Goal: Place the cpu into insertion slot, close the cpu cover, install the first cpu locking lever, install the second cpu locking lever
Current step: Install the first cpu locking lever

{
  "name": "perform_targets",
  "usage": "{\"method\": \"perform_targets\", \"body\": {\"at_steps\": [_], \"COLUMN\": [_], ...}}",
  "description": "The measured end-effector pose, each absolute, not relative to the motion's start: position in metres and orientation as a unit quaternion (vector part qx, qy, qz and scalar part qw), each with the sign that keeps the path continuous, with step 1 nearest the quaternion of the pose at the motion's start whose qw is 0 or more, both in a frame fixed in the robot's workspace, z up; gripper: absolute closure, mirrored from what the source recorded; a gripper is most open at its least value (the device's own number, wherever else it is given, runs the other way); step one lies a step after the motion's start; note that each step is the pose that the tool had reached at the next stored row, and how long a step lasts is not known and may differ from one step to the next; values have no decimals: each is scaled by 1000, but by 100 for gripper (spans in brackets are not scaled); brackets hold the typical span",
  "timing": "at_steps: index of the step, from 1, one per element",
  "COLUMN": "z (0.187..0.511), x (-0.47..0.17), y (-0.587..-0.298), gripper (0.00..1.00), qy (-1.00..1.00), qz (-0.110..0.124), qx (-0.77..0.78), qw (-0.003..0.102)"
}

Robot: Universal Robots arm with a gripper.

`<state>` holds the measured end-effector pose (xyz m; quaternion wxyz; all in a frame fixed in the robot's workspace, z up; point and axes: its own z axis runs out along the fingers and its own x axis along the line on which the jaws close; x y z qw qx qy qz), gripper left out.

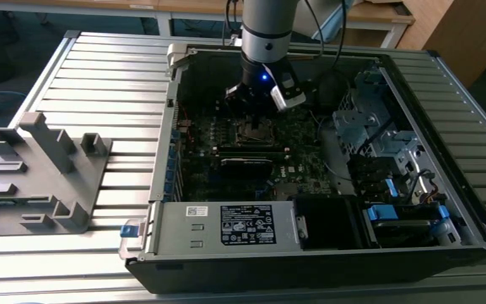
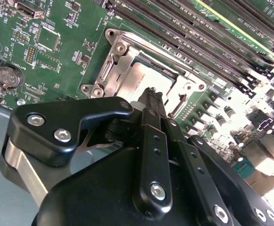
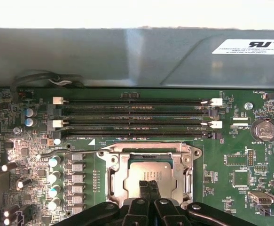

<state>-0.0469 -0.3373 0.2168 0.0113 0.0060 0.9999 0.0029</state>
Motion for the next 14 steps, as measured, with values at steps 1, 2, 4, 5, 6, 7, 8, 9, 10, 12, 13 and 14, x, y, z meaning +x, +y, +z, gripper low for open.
{"method": "perform_targets", "body": {"at_steps": [1,2,4,5,6,7,8,9,10,12,13,14], "z": [217,217,217,217,217,217,217,217,218,219,220,221], "x": [-47,-47,-47,-47,-47,-47,-47,-47,-47,-47,-47,-47], "y": [-337,-337,-337,-337,-337,-337,-337,-337,-337,-337,-337,-337], "gripper": [89,89,89,89,89,89,89,89,89,89,89,89], "qy": [1000,1000,1000,1000,1000,1000,1000,1000,1000,1000,1000,1000], "qz": [3,3,3,3,3,3,3,3,3,3,3,3], "qx": [6,6,6,6,6,6,6,6,6,6,6,6], "qw": [11,11,11,11,11,11,11,11,11,11,11,11]}}
